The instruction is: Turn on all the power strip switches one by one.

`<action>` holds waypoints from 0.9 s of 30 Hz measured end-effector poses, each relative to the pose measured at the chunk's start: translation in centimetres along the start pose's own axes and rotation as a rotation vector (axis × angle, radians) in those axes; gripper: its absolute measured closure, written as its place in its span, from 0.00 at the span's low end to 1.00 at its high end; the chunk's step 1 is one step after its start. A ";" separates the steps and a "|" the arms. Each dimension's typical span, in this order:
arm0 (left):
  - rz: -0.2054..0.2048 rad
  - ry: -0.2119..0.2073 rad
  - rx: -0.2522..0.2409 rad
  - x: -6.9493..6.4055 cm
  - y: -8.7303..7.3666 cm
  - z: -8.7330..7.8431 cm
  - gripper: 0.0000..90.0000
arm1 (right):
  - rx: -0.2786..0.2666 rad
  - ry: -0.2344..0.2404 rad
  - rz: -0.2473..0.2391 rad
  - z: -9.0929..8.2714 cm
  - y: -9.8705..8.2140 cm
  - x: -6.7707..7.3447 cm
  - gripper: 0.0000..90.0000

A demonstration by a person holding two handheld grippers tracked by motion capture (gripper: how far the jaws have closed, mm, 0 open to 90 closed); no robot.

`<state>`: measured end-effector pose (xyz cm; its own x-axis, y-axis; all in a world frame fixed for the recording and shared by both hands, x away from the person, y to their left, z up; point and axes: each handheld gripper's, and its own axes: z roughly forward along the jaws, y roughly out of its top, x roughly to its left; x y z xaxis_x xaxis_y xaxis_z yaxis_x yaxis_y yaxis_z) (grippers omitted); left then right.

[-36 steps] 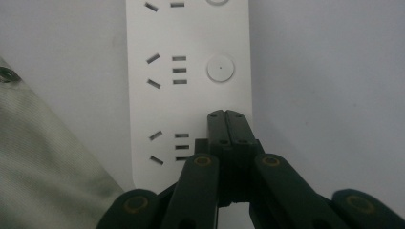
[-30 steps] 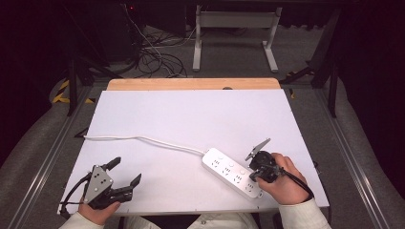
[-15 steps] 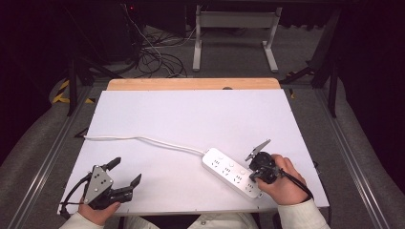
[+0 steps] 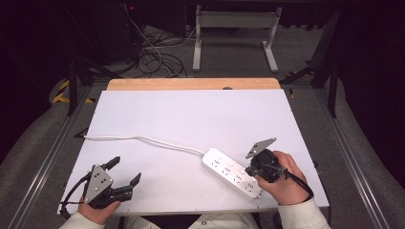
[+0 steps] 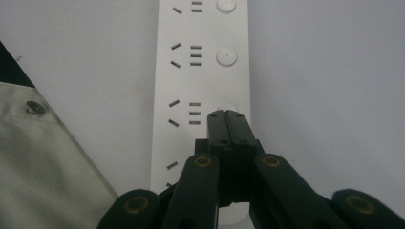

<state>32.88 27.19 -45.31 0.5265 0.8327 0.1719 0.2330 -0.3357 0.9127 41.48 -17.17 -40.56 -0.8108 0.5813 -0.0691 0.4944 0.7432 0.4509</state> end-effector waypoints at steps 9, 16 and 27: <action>0.002 -0.006 0.000 0.0 0.0 0.0 0.19 | -0.011 -0.002 0.016 -0.2 0.1 0.1 1.00; 0.004 -0.004 -0.001 0.0 0.0 0.0 0.19 | -0.010 0.002 0.020 0.0 0.2 0.0 1.00; 0.001 -0.006 -0.001 0.0 0.0 0.0 0.19 | -0.026 0.017 0.018 1.1 1.0 -0.2 1.00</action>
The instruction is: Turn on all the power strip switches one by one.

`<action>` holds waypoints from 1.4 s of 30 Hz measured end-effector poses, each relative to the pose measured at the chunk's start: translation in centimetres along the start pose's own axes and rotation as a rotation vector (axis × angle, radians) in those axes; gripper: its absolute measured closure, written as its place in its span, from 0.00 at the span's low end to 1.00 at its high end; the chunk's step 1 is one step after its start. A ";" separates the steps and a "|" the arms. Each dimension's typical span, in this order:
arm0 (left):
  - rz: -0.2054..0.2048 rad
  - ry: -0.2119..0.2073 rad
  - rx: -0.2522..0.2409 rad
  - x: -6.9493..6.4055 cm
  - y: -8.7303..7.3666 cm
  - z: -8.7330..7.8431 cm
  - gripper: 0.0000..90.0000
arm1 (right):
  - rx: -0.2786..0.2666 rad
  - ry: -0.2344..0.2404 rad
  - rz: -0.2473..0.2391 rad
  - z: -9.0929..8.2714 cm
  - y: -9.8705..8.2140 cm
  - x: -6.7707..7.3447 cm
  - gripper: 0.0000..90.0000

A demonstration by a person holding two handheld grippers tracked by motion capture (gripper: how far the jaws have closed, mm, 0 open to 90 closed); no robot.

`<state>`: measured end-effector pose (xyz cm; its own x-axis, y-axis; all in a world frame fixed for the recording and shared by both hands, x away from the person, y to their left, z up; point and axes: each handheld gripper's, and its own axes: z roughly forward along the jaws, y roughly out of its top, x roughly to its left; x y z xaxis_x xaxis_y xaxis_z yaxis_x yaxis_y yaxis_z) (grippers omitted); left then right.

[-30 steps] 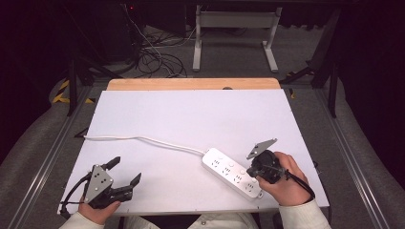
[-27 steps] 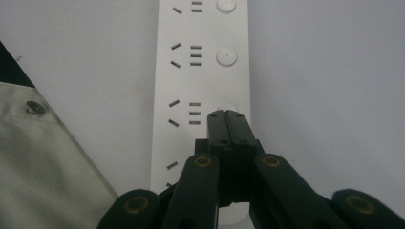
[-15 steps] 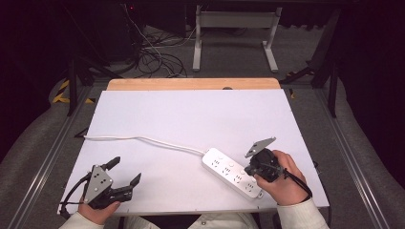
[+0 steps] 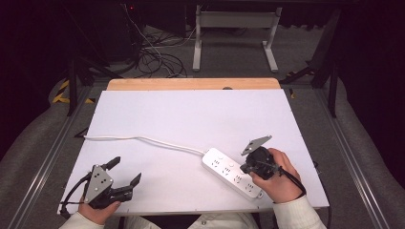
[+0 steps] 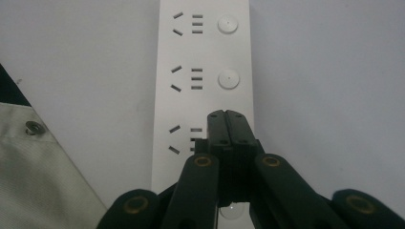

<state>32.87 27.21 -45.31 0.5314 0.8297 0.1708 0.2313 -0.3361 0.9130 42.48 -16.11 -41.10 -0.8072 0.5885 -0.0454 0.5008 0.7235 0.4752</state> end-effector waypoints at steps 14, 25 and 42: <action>0.001 -0.001 0.000 0.0 0.0 0.0 0.19 | 0.053 0.003 0.020 1.9 0.2 -0.8 1.00; 0.003 0.000 -0.002 0.0 0.0 0.0 0.19 | 0.068 0.002 0.028 2.3 0.3 -0.7 1.00; 0.005 0.000 -0.002 0.0 0.0 0.0 0.19 | 0.084 -0.004 0.054 2.6 0.3 -0.7 1.00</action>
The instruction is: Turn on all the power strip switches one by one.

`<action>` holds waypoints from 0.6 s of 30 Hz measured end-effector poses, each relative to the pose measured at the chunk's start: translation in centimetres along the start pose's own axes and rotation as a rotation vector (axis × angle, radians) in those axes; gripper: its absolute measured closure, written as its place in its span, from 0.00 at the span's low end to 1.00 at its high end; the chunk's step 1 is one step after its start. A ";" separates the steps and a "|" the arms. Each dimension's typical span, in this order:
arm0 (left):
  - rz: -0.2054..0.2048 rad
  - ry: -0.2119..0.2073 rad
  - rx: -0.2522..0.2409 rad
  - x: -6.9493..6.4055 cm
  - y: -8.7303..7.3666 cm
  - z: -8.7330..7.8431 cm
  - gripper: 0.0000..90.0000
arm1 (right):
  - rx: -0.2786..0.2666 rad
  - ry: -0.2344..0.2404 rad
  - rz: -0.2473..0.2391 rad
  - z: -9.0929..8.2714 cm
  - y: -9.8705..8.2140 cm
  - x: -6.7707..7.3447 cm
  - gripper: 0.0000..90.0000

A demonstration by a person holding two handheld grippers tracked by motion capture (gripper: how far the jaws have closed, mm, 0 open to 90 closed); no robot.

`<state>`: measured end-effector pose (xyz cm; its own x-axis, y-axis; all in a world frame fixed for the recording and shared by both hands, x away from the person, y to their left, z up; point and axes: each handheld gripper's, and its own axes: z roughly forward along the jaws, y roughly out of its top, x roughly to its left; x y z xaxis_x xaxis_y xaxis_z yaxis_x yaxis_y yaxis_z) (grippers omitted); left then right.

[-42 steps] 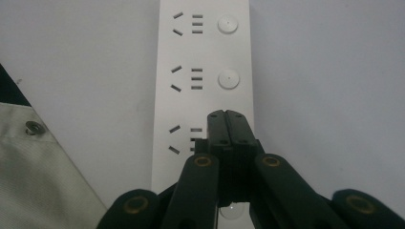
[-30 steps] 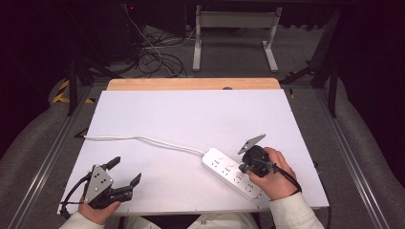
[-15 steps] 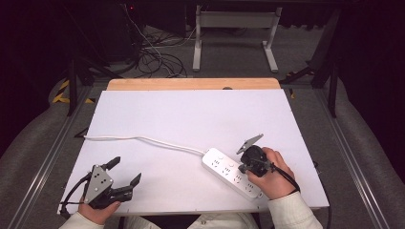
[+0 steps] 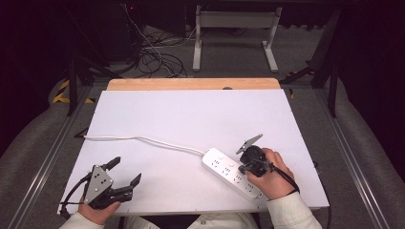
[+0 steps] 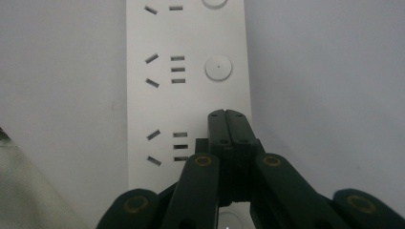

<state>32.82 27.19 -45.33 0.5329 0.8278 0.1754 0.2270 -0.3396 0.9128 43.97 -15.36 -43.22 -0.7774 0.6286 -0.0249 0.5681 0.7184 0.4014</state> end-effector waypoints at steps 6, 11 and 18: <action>0.002 0.002 -0.001 0.0 0.0 0.0 0.19 | 0.002 -0.001 0.009 0.1 0.0 0.0 1.00; 0.001 0.002 -0.002 0.0 0.0 0.0 0.19 | 0.010 -0.016 0.011 0.2 0.0 0.2 1.00; -0.007 -0.002 -0.001 0.0 0.0 0.1 0.19 | -0.074 -0.043 -0.052 -1.2 0.1 0.8 1.00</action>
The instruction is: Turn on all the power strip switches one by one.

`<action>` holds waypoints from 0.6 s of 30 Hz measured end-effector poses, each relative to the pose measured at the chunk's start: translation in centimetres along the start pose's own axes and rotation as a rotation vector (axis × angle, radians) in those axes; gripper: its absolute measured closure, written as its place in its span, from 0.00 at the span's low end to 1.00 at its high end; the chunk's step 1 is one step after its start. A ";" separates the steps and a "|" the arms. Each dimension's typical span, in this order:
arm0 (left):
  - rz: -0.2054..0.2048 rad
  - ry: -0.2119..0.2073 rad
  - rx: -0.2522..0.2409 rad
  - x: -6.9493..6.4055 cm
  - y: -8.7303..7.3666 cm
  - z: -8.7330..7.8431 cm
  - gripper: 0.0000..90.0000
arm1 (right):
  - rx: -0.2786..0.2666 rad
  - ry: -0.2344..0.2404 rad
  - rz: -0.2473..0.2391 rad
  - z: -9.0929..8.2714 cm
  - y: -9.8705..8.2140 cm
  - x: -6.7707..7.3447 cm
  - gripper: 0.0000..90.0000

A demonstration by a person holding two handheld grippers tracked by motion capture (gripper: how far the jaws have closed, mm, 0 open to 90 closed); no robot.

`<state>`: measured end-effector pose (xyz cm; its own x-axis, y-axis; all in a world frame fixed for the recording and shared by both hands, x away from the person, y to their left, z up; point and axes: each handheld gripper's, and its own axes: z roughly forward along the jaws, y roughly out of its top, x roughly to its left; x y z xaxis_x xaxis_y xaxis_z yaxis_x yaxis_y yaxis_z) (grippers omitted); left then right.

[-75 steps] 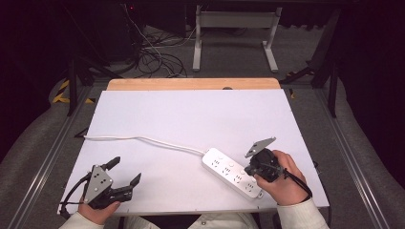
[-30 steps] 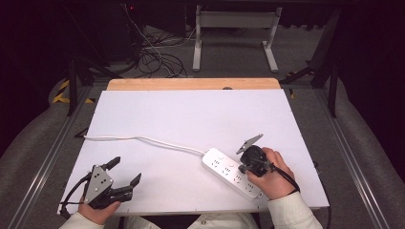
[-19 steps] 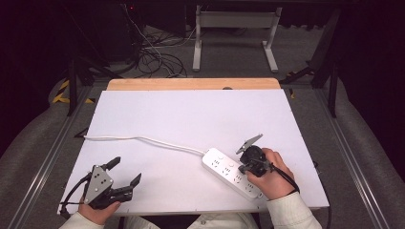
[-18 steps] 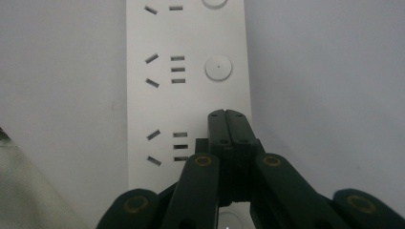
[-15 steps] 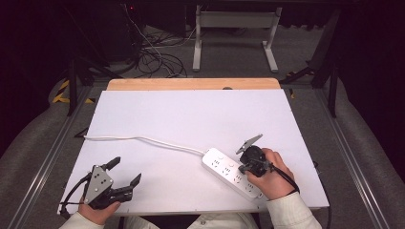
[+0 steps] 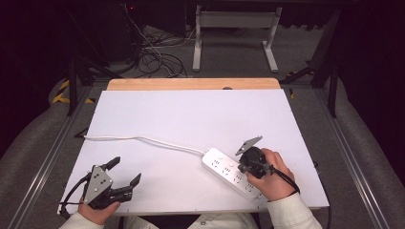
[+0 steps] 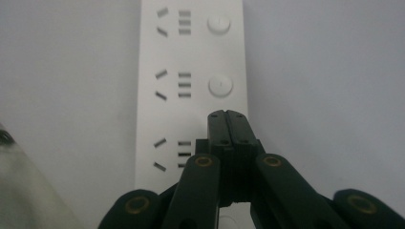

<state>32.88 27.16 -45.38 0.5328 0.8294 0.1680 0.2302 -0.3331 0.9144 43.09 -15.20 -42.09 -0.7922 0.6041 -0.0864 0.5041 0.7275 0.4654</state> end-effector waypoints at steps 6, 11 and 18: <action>0.005 0.001 0.000 -0.1 0.0 0.1 0.19 | -0.061 -0.005 -0.004 -1.0 0.5 0.0 1.00; 0.004 0.000 0.000 -0.1 0.0 0.1 0.19 | -0.046 -0.019 -0.005 -0.9 0.6 -0.1 1.00; 0.004 -0.001 -0.001 0.0 0.0 0.1 0.19 | -0.050 -0.006 -0.005 -0.8 1.1 -0.1 1.00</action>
<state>32.91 27.10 -45.38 0.5344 0.8277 0.1713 0.2271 -0.3359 0.9141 43.44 -14.65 -40.86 -0.7927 0.6023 -0.0944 0.4820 0.7140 0.5079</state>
